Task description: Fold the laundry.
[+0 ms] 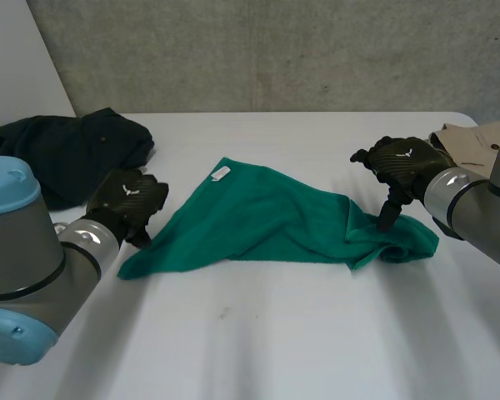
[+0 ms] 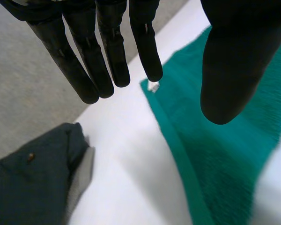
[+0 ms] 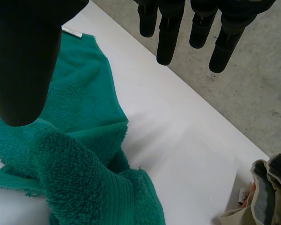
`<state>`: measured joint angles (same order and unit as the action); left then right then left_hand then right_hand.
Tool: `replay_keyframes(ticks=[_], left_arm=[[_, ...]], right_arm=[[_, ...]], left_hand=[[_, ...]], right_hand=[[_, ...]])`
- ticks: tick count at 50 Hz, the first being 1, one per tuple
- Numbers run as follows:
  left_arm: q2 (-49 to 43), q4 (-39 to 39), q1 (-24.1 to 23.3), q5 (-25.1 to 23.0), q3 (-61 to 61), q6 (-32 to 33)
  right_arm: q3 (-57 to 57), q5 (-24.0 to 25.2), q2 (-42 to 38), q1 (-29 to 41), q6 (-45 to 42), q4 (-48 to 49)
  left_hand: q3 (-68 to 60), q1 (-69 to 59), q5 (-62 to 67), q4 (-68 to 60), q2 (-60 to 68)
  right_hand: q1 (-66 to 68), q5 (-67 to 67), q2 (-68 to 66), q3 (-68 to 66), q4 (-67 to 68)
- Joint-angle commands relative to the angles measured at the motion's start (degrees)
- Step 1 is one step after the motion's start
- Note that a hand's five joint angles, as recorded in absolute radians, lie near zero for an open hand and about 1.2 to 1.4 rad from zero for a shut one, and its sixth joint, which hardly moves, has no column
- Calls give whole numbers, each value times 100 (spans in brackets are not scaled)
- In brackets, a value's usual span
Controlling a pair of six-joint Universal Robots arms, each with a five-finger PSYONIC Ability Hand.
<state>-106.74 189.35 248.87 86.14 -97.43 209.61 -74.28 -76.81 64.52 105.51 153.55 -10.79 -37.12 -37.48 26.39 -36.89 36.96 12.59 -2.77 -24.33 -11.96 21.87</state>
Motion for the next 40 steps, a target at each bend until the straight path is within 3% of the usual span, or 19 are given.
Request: replay_keyframes(ticks=[1,9,37,40], left_arm=[[-154,-584,91,-97,-39,63],[-866,-452,355,-475,75,203],[-1631,146,390,-282,585,537],[-1614,58,372,-299,594,572]], right_arm=[[-17,-9,8,-4,52,-81],[-87,-27,-27,67,-10,-37],[-289,-53,60,242,-89,-28],[-307,-62,122,251,-98,-37]], left_hand=[[-438,-402,511,-461,454],[-824,-788,897,-847,840],[-1195,-1158,1268,-1217,1211],[-3221,-3185,3295,-3244,3238]], right_hand=[[-259,277,1433,196,-1187],[-259,277,1433,196,-1187],[-259,277,1433,196,-1187],[-259,277,1433,196,-1187]])
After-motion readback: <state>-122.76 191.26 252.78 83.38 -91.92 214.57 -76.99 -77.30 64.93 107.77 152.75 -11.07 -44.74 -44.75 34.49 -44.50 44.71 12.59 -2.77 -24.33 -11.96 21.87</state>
